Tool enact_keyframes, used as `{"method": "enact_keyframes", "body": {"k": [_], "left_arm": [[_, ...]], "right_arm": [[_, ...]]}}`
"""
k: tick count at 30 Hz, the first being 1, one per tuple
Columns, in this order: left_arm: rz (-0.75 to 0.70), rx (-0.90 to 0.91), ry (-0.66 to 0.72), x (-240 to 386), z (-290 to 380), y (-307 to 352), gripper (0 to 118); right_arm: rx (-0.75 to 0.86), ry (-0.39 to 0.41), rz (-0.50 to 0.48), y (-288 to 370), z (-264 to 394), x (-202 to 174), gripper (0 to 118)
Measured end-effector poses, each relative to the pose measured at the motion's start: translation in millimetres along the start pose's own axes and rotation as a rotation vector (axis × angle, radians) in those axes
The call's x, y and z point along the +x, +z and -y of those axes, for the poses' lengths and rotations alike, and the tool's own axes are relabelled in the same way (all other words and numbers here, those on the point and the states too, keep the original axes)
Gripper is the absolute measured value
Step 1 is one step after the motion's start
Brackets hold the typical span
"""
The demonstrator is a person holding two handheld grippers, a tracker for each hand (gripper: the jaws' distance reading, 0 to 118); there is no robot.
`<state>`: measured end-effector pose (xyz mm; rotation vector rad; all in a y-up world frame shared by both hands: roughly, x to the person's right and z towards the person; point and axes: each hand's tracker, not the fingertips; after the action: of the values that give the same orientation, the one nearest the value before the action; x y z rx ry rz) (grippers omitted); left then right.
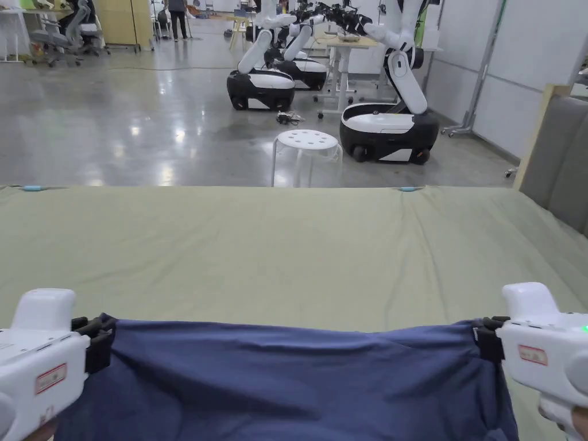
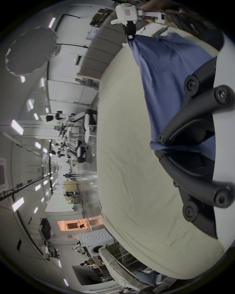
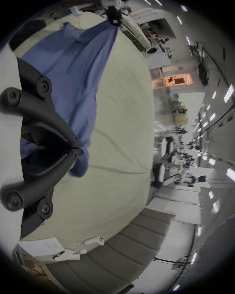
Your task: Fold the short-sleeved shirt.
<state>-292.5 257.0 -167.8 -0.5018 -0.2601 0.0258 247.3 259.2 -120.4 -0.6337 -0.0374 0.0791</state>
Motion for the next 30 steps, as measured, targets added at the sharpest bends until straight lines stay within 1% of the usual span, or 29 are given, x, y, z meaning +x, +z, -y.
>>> {"method": "enact_keyframes", "body": {"k": [3,6,8,9,10,12,13,14,15,16,17,18,19,20,21,22,24,25,26,28,29,30], "left_arm": [[-0.001,-0.007,0.009,1,24,56,6],[-0.002,-0.081,0.075,-7,70,91,6],[-0.045,-0.163,0.080,-9,108,102,6],[-0.049,-0.208,0.089,-10,124,103,6],[-0.052,-0.237,0.104,-11,139,100,6],[-0.031,-0.291,0.127,-8,159,90,6],[-0.056,-0.293,0.115,-4,166,83,7],[-0.102,-0.286,0.099,-5,172,76,15],[-0.119,-0.267,0.088,-3,169,74,38],[-0.166,-0.259,0.049,2,161,77,67],[-0.174,-0.191,0.028,12,154,88,75],[-0.179,-0.109,0.030,14,149,102,75],[-0.148,-0.055,0.045,20,140,112,75],[-0.100,-0.025,0.056,29,132,118,75],[-0.078,0.021,0.055,37,126,123,75],[-0.068,0.079,0.057,41,126,130,75],[-0.081,0.167,0.065,55,122,135,75],[-0.102,0.206,0.062,62,121,137,74],[-0.115,0.233,0.054,61,127,135,72],[-0.109,0.213,0.055,65,127,133,71],[-0.061,0.188,0.066,65,125,131,64],[-0.035,0.150,0.071,68,125,128,40]], "right_arm": [[0.027,-0.014,-0.004,51,41,-10,2],[0.017,-0.035,0.009,81,96,-23,2],[-0.035,-0.057,0.030,87,136,-33,2],[-0.063,-0.079,0.039,87,152,-35,2],[-0.082,-0.117,0.039,85,168,-38,2],[-0.132,-0.161,0.039,73,191,-43,2],[-0.130,-0.162,0.045,68,195,-45,2],[-0.119,-0.159,0.051,66,199,-48,3],[-0.113,-0.154,0.063,65,197,-49,7],[-0.107,-0.137,0.075,70,192,-52,32],[-0.068,-0.133,0.088,82,184,-56,57],[-0.018,-0.140,0.089,91,179,-60,80],[0.060,-0.145,0.069,106,169,-67,97],[0.136,-0.137,0.031,117,161,-76,102],[0.205,-0.127,-0.001,125,155,-85,103],[0.280,-0.108,-0.018,134,148,-97,103],[0.380,-0.078,-0.028,143,140,-118,102],[0.414,-0.077,-0.024,146,137,-127,91],[0.431,-0.082,-0.041,147,135,-134,66],[0.423,-0.090,-0.044,145,133,-146,47],[0.421,-0.091,-0.043,143,132,-151,27],[0.422,-0.093,-0.042,143,132,-156,10]]}}
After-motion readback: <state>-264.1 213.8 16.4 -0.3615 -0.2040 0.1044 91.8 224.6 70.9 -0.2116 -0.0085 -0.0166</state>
